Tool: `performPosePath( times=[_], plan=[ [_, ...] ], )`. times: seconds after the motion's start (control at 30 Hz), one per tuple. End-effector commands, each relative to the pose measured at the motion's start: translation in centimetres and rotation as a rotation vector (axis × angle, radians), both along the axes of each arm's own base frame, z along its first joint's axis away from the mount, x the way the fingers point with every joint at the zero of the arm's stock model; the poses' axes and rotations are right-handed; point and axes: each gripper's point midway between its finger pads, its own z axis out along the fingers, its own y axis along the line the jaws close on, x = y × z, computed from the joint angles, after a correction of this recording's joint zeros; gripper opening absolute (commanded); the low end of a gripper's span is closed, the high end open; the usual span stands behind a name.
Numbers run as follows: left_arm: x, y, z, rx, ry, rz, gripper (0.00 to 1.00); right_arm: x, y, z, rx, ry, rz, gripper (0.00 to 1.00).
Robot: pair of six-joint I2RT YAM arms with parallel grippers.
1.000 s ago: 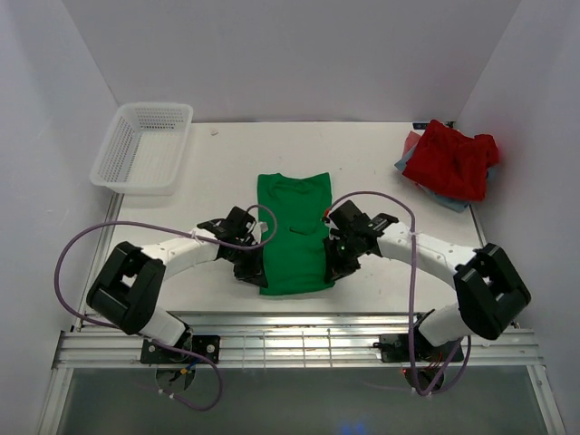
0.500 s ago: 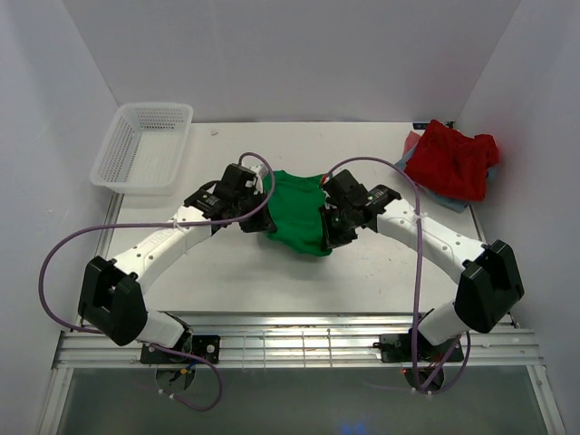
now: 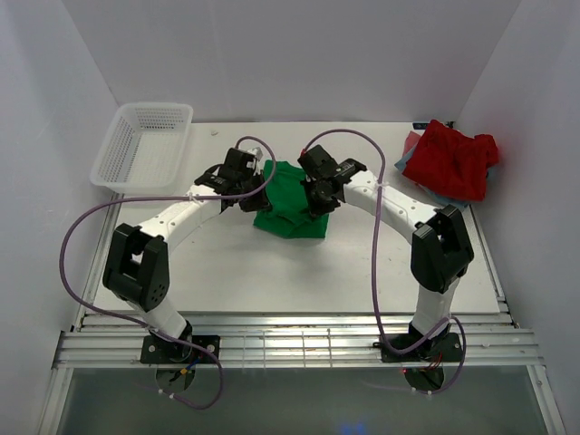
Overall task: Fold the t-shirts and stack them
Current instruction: Fold the tshirt
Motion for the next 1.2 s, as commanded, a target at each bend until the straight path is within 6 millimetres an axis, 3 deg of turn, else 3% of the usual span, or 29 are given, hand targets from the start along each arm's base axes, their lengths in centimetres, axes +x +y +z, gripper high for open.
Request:
performPosePath(
  times=[0.0,0.1,0.13,0.17,0.23,0.33,0.37,0.53,0.57,0.63,0.7,0.73,0.9,0.93,1.0,1.03,1.07,1.1,1.13,1.17],
  plan=[
    [4.3,1.1,1.8,-0.016,-0.098,0.039,0.0,3.7,-0.3,2.2,-0.031,-0.117,-0.027,0.08],
    [6.5,1.7,2.0,-0.034,-0.108,0.059,0.0,5.1,-0.6,2.2,-0.04,-0.133,-0.054,0.08],
    [7.1,1.6,1.2,-0.04,-0.091,0.055,0.0,5.3,-0.7,2.2,-0.042,-0.136,-0.06,0.08],
    [8.1,1.4,1.9,-0.055,-0.107,0.055,0.0,5.8,-0.9,2.3,-0.05,-0.145,-0.068,0.08],
    [9.4,1.3,1.0,-0.07,-0.088,0.062,0.0,6.5,-1.0,2.4,-0.052,-0.167,-0.077,0.08],
    [11.5,1.0,1.9,-0.105,-0.105,0.072,0.0,7.7,-1.1,2.3,-0.051,-0.181,-0.091,0.08],
    [12.0,0.8,1.0,-0.11,-0.088,0.072,0.0,8.1,-1.3,1.9,-0.058,-0.178,-0.1,0.08],
    [15.0,0.6,1.4,-0.16,-0.111,0.094,0.0,10.2,-1.5,1.7,-0.076,-0.201,-0.118,0.08],
    [15.4,0.5,0.7,-0.162,-0.1,0.092,0.0,10.7,-1.8,1.3,-0.083,-0.2,-0.123,0.08],
    [16.7,0.1,1.5,-0.182,-0.132,0.088,0.0,11.4,-2.1,1.1,-0.092,-0.205,-0.137,0.08],
    [17.7,-0.2,0.8,-0.189,-0.132,0.088,0.0,12.2,-2.6,1.1,-0.09,-0.214,-0.151,0.08],
    [18.4,-0.6,1.5,-0.202,-0.155,0.085,0.0,12.5,-2.7,0.9,-0.089,-0.215,-0.156,0.08],
    [20.6,-1.3,1.9,-0.237,-0.2,0.086,0.0,14.0,-3.9,0.7,-0.106,-0.243,-0.182,0.08],
    [20.9,-1.6,1.2,-0.242,-0.192,0.08,0.0,14.4,-4.2,0.5,-0.114,-0.253,-0.194,0.08],
    [22.2,-2.3,1.9,-0.27,-0.233,0.075,0.0,15.2,-5.1,0.1,-0.122,-0.26,-0.219,0.08],
    [22.8,-2.6,1.0,-0.285,-0.231,0.064,0.0,16.0,-5.5,0.0,-0.132,-0.287,-0.247,0.08],
    [23.6,-3.2,1.9,-0.309,-0.266,0.053,0.01,16.6,-6.2,-0.2,-0.139,-0.297,-0.274,0.08],
    [24.6,-3.8,2.9,-0.34,-0.321,0.036,0.27,17.2,-6.5,-0.1,-0.139,-0.312,-0.297,0.13],
    [25.2,-4.2,3.2,-0.345,-0.348,0.027,0.39,18.2,-7.4,-0.2,-0.153,-0.338,-0.351,0.26],
    [26.0,-4.4,2.5,-0.34,-0.36,0.026,0.45,18.9,-7.8,-0.1,-0.157,-0.363,-0.376,0.32]
  ],
)
